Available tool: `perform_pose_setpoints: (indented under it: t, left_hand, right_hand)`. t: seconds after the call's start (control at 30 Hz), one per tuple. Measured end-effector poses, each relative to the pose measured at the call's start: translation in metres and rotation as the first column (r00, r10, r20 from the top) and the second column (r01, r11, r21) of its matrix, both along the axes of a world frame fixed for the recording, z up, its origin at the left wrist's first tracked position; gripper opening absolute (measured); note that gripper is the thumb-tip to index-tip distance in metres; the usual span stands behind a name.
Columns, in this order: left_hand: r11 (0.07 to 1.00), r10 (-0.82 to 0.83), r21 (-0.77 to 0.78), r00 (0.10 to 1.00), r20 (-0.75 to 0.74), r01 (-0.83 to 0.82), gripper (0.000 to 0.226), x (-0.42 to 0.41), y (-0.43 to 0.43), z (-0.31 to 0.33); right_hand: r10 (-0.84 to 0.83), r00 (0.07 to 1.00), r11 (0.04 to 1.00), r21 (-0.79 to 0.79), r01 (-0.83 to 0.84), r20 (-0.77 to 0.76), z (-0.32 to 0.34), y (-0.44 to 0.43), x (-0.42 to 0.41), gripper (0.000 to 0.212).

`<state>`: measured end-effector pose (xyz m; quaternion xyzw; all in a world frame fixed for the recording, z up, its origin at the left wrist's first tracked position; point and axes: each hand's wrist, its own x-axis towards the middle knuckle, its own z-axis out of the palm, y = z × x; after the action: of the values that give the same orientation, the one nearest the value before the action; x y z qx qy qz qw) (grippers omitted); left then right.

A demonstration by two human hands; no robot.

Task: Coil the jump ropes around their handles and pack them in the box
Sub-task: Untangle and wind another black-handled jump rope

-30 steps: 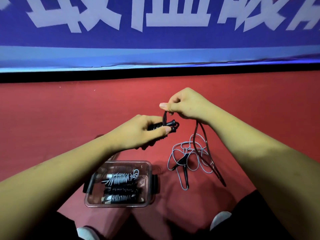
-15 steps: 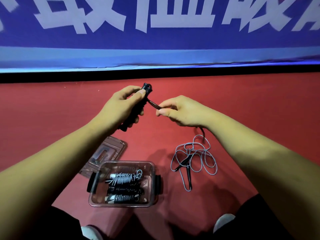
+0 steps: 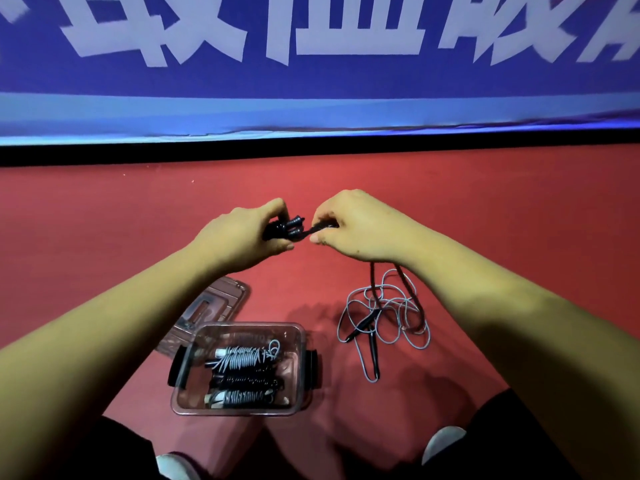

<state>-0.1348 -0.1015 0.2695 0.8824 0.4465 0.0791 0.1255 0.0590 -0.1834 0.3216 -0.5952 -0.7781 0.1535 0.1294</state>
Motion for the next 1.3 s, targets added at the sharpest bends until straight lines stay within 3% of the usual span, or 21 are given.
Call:
perform_pose_setpoints:
  t: [0.17, 0.37, 0.53, 0.7, 0.9, 1.03, 1.1, 1.17, 1.3]
  left_hand:
    - [0.989, -0.134, -0.061, 0.99, -0.033, 0.131, 0.039, 0.002, -0.007, -0.004]
    - [0.956, -0.275, -0.088, 0.96, 0.048, 0.278, 0.044, 0.011, -0.029, 0.007]
    - [0.955, -0.25, -0.125, 0.957, 0.149, 0.269, 0.054, 0.02, -0.042, 0.01]
    - [0.969, -0.207, -0.099, 0.961, 0.184, 0.228, 0.048, 0.022, -0.048, 0.009]
    - [0.977, -0.194, -0.041, 0.947, 0.258, 0.211, 0.047, 0.017, -0.055, 0.013]
    - [0.947, -0.135, -0.18, 0.837, 0.531, 0.266, 0.046, 0.015, -0.059, 0.028]
    - [0.926, -0.069, -0.241, 0.757, 0.65, 0.291, 0.034, 0.013, -0.058, 0.035]
    - [0.912, 0.013, -0.299, 0.709, 0.706, 0.281, 0.025, 0.01, -0.055, 0.042]
    - [0.904, 0.113, -0.351, 0.655, 0.747, 0.244, 0.02, 0.001, -0.046, 0.05]
  right_hand:
    - [-0.043, 0.99, 0.996, 0.066, 0.052, -0.133, 0.005, 0.004, 0.003, 0.017]
    - [-0.132, 0.969, 0.984, 0.091, 0.154, -0.21, 0.0, 0.013, 0.014, 0.017]
    - [-0.154, 0.967, 0.982, 0.072, 0.172, -0.205, -0.006, 0.017, 0.024, 0.017]
    - [-0.157, 0.961, 0.983, 0.057, 0.174, -0.228, -0.01, 0.022, 0.022, 0.023]
    - [-0.165, 0.898, 0.986, -0.075, 0.147, -0.407, -0.013, 0.023, 0.028, 0.019]
    - [-0.167, 0.87, 0.981, -0.167, 0.1, -0.464, -0.015, 0.02, 0.03, 0.008]
    - [-0.167, 0.848, 0.978, -0.194, 0.077, -0.503, -0.016, 0.018, 0.025, 0.027]
    - [-0.142, 0.84, 0.973, -0.229, 0.022, -0.524, -0.018, 0.016, 0.019, 0.032]
    - [-0.134, 0.833, 0.956, -0.292, -0.034, -0.537, -0.02, 0.015, 0.014, 0.019]
